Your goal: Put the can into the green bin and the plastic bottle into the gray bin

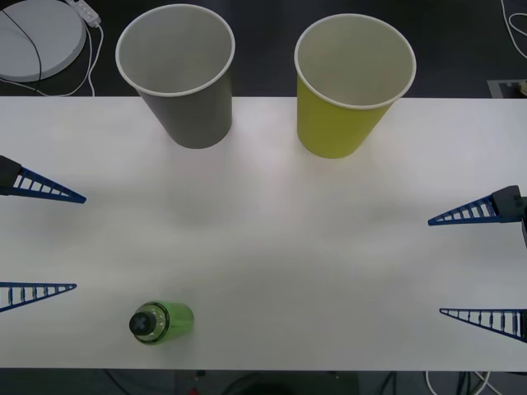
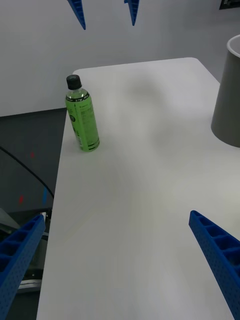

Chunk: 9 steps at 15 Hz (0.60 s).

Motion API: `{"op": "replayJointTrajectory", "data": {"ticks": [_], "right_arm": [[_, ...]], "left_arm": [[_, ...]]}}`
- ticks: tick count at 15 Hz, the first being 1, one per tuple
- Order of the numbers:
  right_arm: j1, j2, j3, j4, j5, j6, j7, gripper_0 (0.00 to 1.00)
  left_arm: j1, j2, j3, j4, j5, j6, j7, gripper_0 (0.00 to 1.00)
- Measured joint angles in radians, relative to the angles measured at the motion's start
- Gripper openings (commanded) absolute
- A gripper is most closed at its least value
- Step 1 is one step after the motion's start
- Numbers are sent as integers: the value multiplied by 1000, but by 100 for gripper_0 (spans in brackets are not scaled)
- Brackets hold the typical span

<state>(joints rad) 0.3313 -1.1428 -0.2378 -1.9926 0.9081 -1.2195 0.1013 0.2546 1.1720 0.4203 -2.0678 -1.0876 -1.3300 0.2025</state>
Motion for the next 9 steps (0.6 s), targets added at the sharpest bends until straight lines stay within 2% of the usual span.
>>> {"op": "replayJointTrajectory", "data": {"ticks": [4, 6, 9], "right_arm": [[0, 0, 0, 0, 0, 0, 0, 100], [0, 0, 0, 0, 0, 0, 0, 100], [0, 0, 0, 0, 0, 0, 0, 100]], "left_arm": [[0, 0, 0, 0, 0, 0, 0, 100], [34, 1, -32, 11, 6, 1, -3, 100], [75, 46, -43, 28, 63, 29, -28, 100]]}}
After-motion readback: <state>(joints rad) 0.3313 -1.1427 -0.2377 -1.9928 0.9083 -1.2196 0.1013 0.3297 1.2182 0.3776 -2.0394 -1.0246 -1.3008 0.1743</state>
